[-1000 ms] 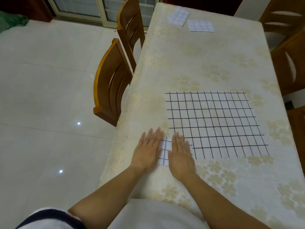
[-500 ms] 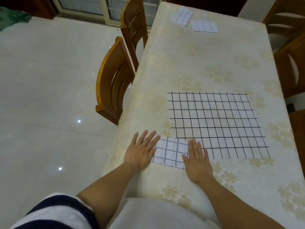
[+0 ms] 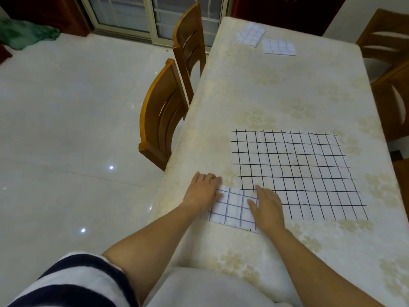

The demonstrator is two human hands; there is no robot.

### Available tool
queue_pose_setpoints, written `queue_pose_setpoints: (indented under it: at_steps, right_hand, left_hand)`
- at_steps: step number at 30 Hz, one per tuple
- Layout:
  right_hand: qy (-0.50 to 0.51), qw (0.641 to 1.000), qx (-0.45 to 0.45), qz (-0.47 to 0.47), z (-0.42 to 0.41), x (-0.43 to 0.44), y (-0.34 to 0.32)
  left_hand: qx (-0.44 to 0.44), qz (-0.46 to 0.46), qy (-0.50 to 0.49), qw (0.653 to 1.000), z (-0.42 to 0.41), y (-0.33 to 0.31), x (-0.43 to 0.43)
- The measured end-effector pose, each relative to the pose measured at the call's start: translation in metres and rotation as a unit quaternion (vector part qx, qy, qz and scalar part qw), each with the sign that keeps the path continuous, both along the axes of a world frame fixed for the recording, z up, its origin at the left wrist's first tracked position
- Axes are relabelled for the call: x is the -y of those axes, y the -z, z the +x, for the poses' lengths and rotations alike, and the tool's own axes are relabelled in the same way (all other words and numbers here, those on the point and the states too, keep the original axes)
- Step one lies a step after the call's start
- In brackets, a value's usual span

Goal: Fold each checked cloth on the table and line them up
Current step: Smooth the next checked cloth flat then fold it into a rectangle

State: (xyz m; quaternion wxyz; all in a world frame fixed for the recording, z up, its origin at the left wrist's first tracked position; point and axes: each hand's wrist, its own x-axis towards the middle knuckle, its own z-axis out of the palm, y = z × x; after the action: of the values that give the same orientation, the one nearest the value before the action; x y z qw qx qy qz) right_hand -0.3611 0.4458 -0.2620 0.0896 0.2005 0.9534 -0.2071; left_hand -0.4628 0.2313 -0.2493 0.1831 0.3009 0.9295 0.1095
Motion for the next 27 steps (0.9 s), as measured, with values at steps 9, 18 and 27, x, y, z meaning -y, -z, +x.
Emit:
queue_pose_setpoints:
  at_steps: [9, 18, 27]
  right_hand:
    - [-0.034, 0.988, 0.142, 0.056, -0.033, -0.001, -0.02]
    - [0.169, 0.948, -0.043, -0.266, 0.029, 0.01, -0.047]
    - [0.318, 0.863, -0.15, -0.363, 0.053, 0.024, -0.093]
  left_hand:
    - [0.036, 0.015, -0.002, 0.999, -0.006, 0.012, -0.019]
    - [0.236, 0.378, -0.268, 0.854, 0.037, 0.002, 0.007]
    - [0.353, 0.439, -0.281, 0.777, 0.059, -0.031, -0.005]
